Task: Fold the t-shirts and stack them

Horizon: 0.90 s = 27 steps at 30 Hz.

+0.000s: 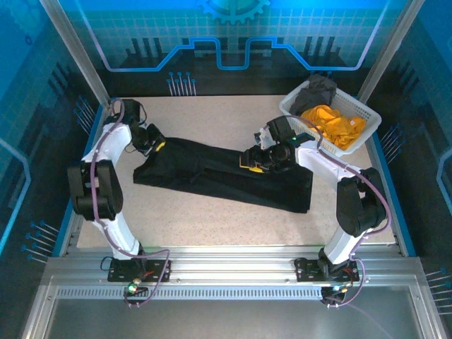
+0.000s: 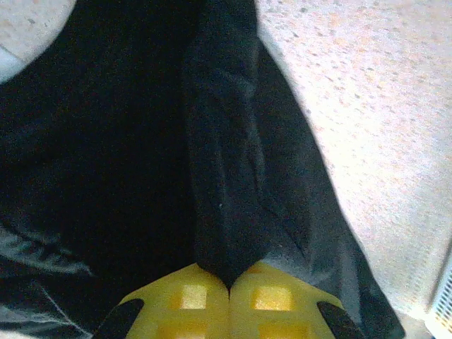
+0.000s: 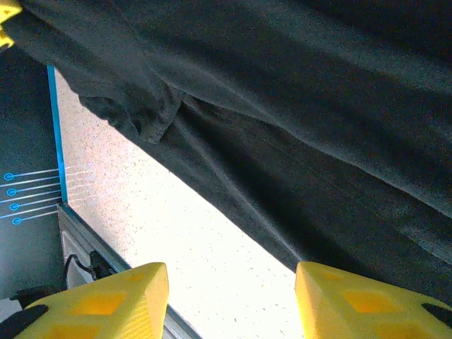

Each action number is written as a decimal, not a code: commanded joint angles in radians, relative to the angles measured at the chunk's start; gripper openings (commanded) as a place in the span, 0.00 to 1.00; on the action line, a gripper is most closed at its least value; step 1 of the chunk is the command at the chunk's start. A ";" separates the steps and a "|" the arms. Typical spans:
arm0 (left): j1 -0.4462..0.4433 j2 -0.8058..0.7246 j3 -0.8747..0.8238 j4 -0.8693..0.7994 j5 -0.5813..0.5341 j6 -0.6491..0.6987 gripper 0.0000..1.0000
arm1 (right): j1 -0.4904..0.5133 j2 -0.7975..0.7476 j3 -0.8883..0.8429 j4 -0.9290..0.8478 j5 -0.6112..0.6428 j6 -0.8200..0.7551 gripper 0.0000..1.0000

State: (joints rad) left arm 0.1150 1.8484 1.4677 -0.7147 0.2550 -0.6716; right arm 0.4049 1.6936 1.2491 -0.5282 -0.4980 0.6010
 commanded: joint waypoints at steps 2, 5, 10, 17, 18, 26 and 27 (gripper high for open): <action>0.014 0.103 0.086 -0.078 -0.087 0.049 0.00 | -0.003 -0.033 -0.026 -0.025 0.007 -0.009 0.52; 0.021 0.186 0.137 -0.062 -0.118 0.070 0.00 | -0.006 -0.046 -0.039 -0.029 0.009 -0.009 0.52; 0.025 0.312 0.236 -0.089 -0.159 0.058 0.02 | -0.009 -0.069 -0.054 -0.048 0.016 -0.018 0.52; 0.025 0.126 0.095 0.004 -0.271 0.020 0.44 | -0.021 -0.106 -0.094 -0.047 0.033 -0.012 0.52; 0.032 0.083 0.054 0.043 -0.268 0.013 0.47 | -0.024 -0.109 -0.100 -0.044 0.033 -0.009 0.52; 0.081 0.133 0.045 0.161 -0.088 0.019 0.53 | -0.033 -0.096 -0.096 -0.040 0.029 -0.013 0.52; 0.080 0.149 0.048 0.187 -0.062 0.019 0.53 | -0.034 -0.095 -0.091 -0.044 0.031 -0.016 0.52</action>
State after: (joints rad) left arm 0.1940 1.9343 1.4990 -0.5896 0.0990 -0.6556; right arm 0.3847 1.6062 1.1450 -0.5564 -0.4713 0.6006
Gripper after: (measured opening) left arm 0.530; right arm 0.517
